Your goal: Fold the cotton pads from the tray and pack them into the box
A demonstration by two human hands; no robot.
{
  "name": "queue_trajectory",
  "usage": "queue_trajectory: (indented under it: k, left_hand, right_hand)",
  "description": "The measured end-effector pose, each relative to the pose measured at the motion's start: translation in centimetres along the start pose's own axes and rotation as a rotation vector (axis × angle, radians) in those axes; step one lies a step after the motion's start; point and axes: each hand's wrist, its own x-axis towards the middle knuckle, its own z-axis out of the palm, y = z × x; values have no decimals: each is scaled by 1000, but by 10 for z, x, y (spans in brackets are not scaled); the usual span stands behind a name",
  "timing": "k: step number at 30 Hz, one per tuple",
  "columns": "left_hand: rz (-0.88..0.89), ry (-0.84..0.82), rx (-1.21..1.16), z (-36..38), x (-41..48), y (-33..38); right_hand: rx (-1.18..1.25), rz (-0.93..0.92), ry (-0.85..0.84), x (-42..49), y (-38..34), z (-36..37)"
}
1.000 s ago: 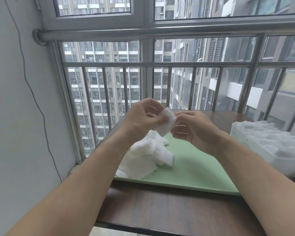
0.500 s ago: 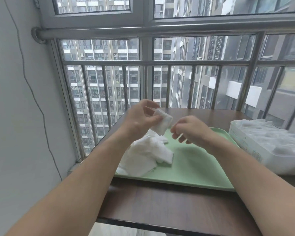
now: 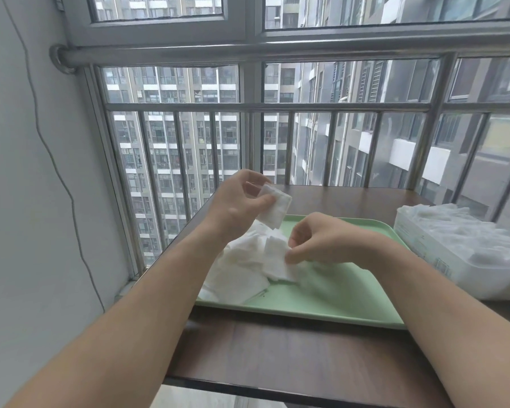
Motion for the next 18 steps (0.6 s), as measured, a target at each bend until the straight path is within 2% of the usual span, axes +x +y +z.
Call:
queue_trajectory:
  k: [6, 10, 14, 18]
  left_hand:
    - [-99, 101, -65, -2, 4, -7]
    - [-122, 37, -132, -2, 2, -4]
    - [-73, -105, -76, 1, -2, 1]
    - [-85, -163, -126, 4, -6, 6]
  right_hand:
    - [411, -70, 113, 2, 4, -7]
    - [667, -187, 82, 1, 3, -10]
    - [711, -219, 166, 1, 4, -11]
    - [682, -203, 257, 3, 8, -11]
